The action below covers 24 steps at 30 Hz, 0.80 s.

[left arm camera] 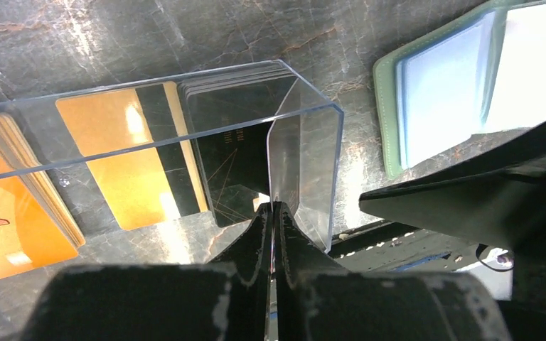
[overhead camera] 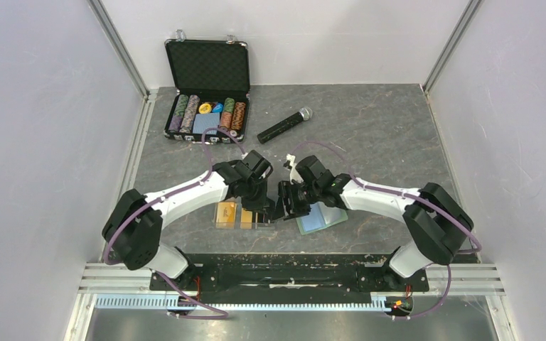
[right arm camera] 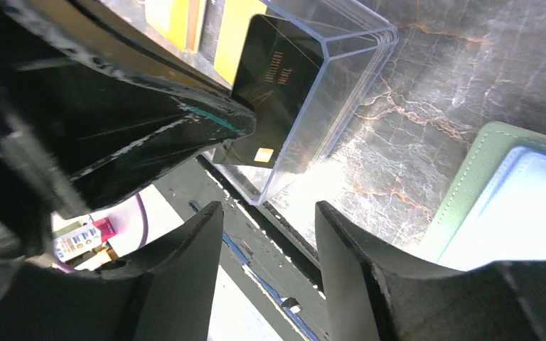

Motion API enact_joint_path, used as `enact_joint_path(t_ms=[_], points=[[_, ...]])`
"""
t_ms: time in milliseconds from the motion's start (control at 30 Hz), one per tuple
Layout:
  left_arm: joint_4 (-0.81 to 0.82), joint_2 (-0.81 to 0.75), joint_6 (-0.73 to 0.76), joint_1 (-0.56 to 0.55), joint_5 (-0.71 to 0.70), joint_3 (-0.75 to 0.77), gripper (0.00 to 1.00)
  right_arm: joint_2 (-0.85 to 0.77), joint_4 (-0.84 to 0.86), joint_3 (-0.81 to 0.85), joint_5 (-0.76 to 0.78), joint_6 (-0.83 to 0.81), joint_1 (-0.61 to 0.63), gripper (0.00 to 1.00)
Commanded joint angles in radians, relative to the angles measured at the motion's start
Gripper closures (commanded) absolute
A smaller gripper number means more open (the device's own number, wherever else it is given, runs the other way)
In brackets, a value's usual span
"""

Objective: Put the credit cards into the card holder
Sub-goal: Pick up the credit card from the storage box.

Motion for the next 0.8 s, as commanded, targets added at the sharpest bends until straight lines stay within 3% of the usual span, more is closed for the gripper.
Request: enact_joint_path(t_ms=[0, 300, 433, 533, 767], points=[[0.046, -0.036, -0.037, -0.001, -0.026, -0.030, 0.98, -0.095, -0.032, 0.043, 0.034, -0.032, -0.029, 0.45], [-0.023, -0.291, -0.069, 0.008, -0.124, 0.001, 0.98, -0.241, -0.039, 0.026, -0.001, -0.072, -0.138, 0.21], [0.032, -0.389, -0.068, 0.024, -0.041, -0.018, 0.98, -0.309, -0.002, 0.003, -0.086, -0.077, -0.222, 0.14], [0.133, -0.441, -0.079, 0.038, 0.060, -0.065, 0.98, -0.360, 0.073, -0.036, -0.164, -0.051, -0.286, 0.12], [0.543, -0.506, -0.218, 0.066, 0.323, -0.229, 0.98, -0.392, 0.258, -0.065, -0.341, 0.016, -0.331, 0.13]])
